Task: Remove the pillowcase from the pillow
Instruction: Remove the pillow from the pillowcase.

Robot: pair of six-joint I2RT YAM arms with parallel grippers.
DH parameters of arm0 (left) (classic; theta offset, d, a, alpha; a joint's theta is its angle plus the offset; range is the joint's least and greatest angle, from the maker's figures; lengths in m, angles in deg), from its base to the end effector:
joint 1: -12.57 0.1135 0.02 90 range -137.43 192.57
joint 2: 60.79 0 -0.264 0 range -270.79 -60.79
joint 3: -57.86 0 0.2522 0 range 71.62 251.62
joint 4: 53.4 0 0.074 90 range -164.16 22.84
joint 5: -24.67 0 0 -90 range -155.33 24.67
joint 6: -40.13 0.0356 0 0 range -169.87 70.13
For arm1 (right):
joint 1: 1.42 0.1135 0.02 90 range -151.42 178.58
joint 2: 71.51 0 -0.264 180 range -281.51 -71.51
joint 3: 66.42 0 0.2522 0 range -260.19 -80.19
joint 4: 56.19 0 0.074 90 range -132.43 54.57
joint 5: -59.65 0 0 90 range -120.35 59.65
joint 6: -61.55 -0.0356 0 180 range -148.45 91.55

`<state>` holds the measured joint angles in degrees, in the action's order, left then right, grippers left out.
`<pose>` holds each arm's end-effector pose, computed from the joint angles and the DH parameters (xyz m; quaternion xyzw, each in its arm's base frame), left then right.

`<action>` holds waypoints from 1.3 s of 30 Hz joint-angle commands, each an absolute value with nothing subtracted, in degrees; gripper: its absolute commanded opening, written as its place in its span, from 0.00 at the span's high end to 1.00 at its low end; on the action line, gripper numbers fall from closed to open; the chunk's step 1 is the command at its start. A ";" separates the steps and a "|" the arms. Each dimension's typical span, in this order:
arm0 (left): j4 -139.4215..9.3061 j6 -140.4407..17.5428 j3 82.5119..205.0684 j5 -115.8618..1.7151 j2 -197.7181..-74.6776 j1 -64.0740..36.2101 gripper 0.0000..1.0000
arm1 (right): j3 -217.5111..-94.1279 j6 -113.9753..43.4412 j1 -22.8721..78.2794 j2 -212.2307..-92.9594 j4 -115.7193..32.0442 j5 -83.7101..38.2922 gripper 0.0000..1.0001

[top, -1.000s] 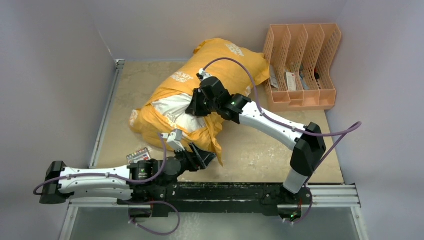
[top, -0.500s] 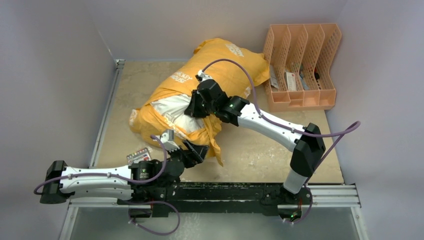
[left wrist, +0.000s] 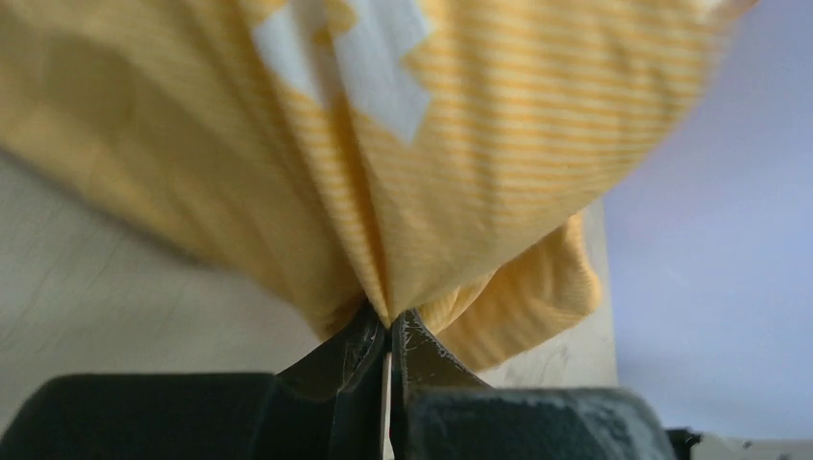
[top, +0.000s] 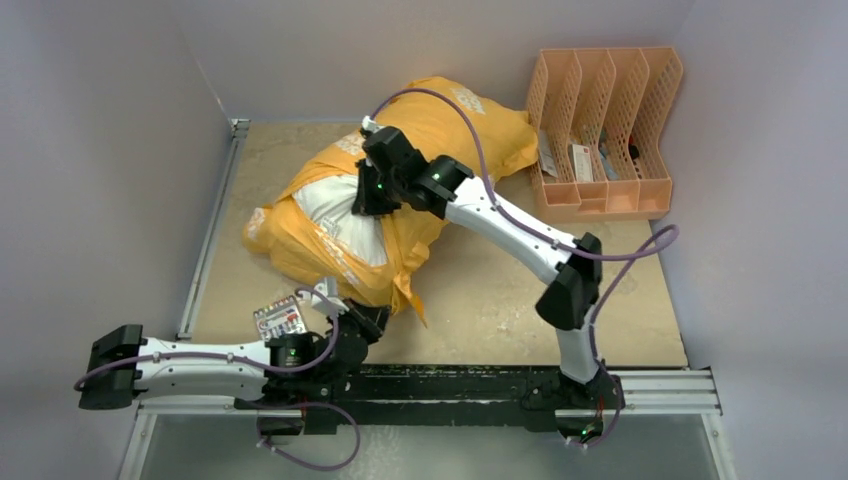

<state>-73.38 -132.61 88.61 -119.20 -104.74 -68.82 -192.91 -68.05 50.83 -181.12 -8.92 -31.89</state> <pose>0.0516 -0.1489 0.1871 -0.2247 0.7816 -0.3651 0.4532 0.2729 0.3508 0.3800 -0.0889 0.8631 0.3490 0.3541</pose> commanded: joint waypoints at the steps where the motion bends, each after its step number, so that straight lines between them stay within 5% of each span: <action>1: -71.87 -140.36 78.78 -105.85 -105.67 -72.18 1.00 | -218.01 -62.98 47.54 -182.99 -20.86 -36.78 1.00; 5: -79.02 -144.88 81.04 -109.51 -108.12 -75.88 1.00 | -222.13 -62.27 46.22 -183.35 -19.29 -37.89 1.00; 12: -80.82 -149.00 80.61 -112.15 -112.21 -76.20 1.00 | -201.23 -62.33 45.32 -171.55 -26.49 -39.78 1.00; 18: -84.93 -148.72 81.81 -113.93 -110.53 -76.29 1.00 | -214.53 -52.80 43.92 -175.48 -10.32 -47.79 1.00; 23: -84.46 -138.36 87.06 -116.40 -106.36 -76.29 1.00 | -178.56 -57.69 44.44 -165.28 -22.29 -37.15 1.00; 27: -88.21 -137.86 89.16 -118.37 -105.29 -76.21 1.00 | -172.34 -60.49 48.86 -165.37 -17.38 -45.66 1.00; 32: -86.96 -138.99 87.47 -118.65 -104.60 -76.20 1.00 | -172.16 -62.12 55.14 -165.73 -13.68 -51.77 0.55; 36: -86.16 -138.35 88.34 -119.04 -105.55 -76.20 1.00 | -167.41 -65.08 57.30 -163.63 -15.17 -50.81 0.36; 39: -86.36 -138.11 89.27 -118.90 -106.65 -76.20 1.00 | -163.27 -67.40 59.03 -163.47 -18.49 -46.76 0.36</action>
<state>-85.07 -140.06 87.28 -118.41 -105.63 -75.75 -167.38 -63.61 57.97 -165.47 -13.53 -45.68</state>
